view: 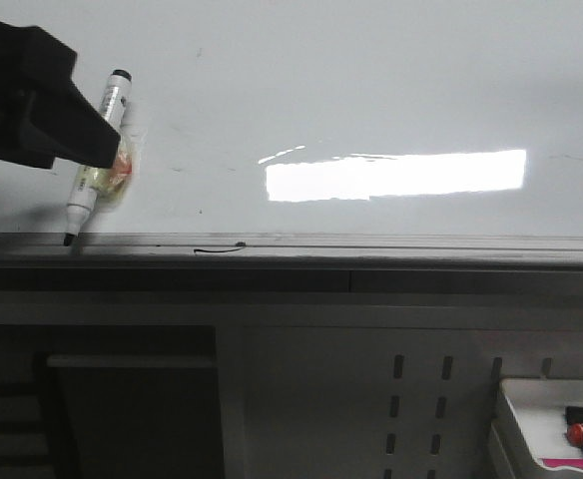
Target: Write number 4 on whiteboard
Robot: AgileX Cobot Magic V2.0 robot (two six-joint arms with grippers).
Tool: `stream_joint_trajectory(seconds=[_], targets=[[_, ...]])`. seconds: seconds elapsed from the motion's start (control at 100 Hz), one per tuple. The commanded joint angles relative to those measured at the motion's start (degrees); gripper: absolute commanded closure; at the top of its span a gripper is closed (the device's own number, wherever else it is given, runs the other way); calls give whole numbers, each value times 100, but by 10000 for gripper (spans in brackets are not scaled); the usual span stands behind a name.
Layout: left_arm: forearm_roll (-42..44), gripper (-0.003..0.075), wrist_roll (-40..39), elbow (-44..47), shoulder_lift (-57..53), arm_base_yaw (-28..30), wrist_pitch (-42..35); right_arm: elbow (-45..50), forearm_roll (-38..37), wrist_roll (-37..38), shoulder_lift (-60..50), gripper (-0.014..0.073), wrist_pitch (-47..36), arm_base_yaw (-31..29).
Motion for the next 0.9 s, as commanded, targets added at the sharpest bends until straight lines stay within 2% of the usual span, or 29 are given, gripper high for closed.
stream_joint_trajectory(seconds=[0.0,0.22,0.39,0.62,0.76,0.89], targets=[[-88,344,8,-290,152,-53,-341,-288,84,-75,245,167,-273,41],[-88,360,8,-301,541,-53,-449,-709,84,-75,769,167,-100,195],[-88,490,8,-301,657,-53,-849,-905,84,-75,1016,167,-129,195],[-3,604,8,-301,657,-53,-1331,-917,84,-75,1143,167,-178,195],[12,735,8,-301,730,-53,-1331,-929,87,-75,1143,167,-218,195],[12,740,8,-301,941,-53,-1331,-947,87,-75,1143,167,-232,195]])
